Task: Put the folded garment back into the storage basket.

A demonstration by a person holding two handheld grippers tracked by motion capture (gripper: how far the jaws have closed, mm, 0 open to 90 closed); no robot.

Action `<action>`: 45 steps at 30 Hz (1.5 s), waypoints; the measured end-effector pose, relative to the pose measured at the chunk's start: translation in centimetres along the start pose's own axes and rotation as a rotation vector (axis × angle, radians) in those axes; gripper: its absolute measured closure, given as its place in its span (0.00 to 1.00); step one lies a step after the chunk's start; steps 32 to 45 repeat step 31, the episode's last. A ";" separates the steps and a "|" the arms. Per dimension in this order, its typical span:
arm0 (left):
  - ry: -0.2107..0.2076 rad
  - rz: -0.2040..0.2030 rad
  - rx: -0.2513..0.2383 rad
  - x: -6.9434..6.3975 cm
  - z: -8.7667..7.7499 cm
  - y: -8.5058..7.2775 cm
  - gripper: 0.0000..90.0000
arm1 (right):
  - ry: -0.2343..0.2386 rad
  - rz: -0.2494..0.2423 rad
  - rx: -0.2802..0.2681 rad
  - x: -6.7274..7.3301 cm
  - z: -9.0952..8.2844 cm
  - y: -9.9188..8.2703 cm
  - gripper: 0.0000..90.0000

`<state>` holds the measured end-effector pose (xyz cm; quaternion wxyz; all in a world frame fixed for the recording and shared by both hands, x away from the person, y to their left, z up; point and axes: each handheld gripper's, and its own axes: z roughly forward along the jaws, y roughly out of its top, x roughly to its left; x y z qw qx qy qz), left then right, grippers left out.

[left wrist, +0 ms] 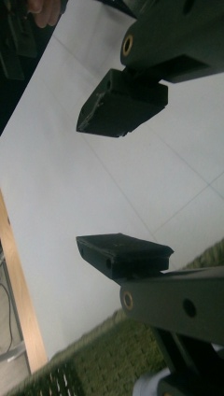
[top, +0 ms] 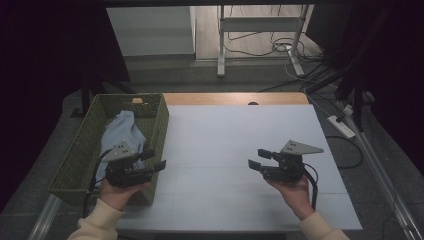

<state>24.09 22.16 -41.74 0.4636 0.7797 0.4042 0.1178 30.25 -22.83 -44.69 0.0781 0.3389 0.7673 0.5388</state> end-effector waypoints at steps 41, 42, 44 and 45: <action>-0.036 0.054 0.017 -2.6 1.6 -1.4 0.44 | -0.076 -0.015 0.000 -3.2 -6.3 -4.1 0.41; -0.036 0.054 0.017 -2.6 1.6 -1.4 0.44 | -0.076 -0.015 0.000 -3.2 -6.3 -4.1 0.41; -0.036 0.054 0.017 -2.6 1.6 -1.4 0.44 | -0.076 -0.015 0.000 -3.2 -6.3 -4.1 0.41; -0.036 0.054 0.017 -2.6 1.6 -1.4 0.44 | -0.076 -0.015 0.000 -3.2 -6.3 -4.1 0.41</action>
